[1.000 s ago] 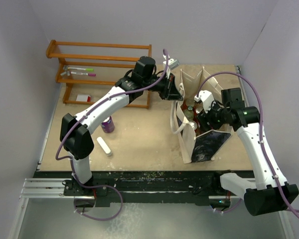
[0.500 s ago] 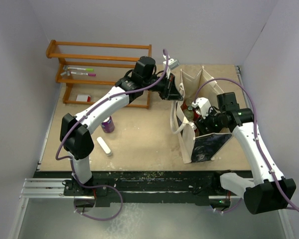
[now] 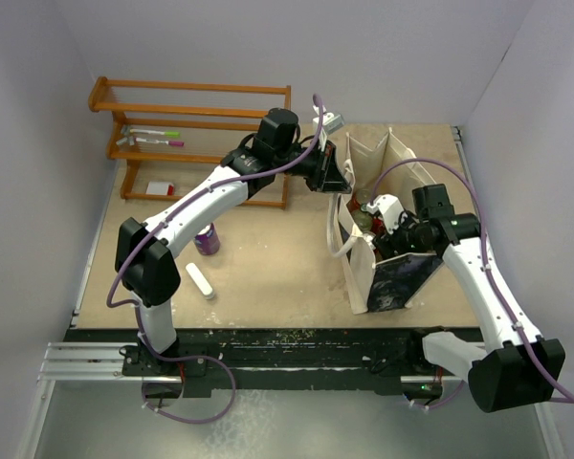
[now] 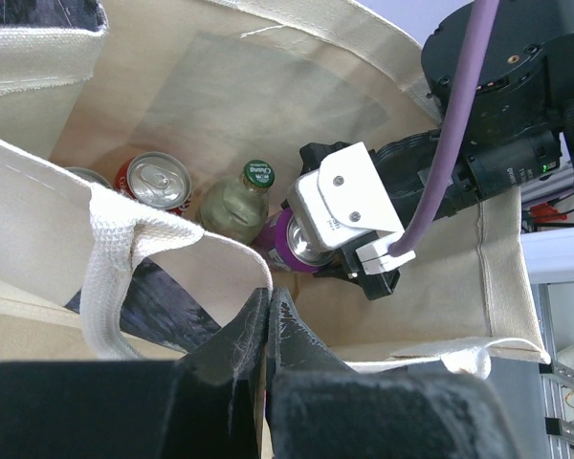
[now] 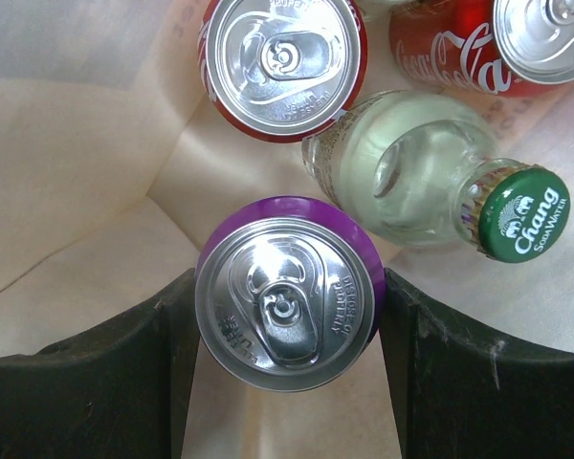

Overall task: Place the beverage into the canvas bag
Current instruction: Place the drink in the canvas bag.

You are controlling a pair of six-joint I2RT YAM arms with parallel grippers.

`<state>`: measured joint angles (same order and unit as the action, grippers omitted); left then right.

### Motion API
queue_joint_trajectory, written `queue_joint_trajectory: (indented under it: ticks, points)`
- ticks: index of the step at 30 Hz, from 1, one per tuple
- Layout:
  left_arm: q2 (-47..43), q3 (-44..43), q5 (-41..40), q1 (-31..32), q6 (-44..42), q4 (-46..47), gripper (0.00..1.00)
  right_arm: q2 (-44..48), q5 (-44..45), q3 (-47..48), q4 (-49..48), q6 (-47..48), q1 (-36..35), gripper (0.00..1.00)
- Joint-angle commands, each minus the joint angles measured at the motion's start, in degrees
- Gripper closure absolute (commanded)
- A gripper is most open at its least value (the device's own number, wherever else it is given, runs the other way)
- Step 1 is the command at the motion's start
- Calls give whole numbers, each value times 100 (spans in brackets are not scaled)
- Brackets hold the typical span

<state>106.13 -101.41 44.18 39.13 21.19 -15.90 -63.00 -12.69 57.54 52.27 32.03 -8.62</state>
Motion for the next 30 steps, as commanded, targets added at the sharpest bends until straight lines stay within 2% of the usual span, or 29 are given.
queue_joint_trajectory:
  ticks: [1,9,30]
  points:
    - [-145,53,2,8,-151,62,100,40,333,-231,-304,101,18,88]
    - [-148,42,16,11,-126,78,100,2,694,-406,-405,264,18,80]
    - [-162,42,28,10,-147,79,100,-239,759,-518,-497,395,19,59]
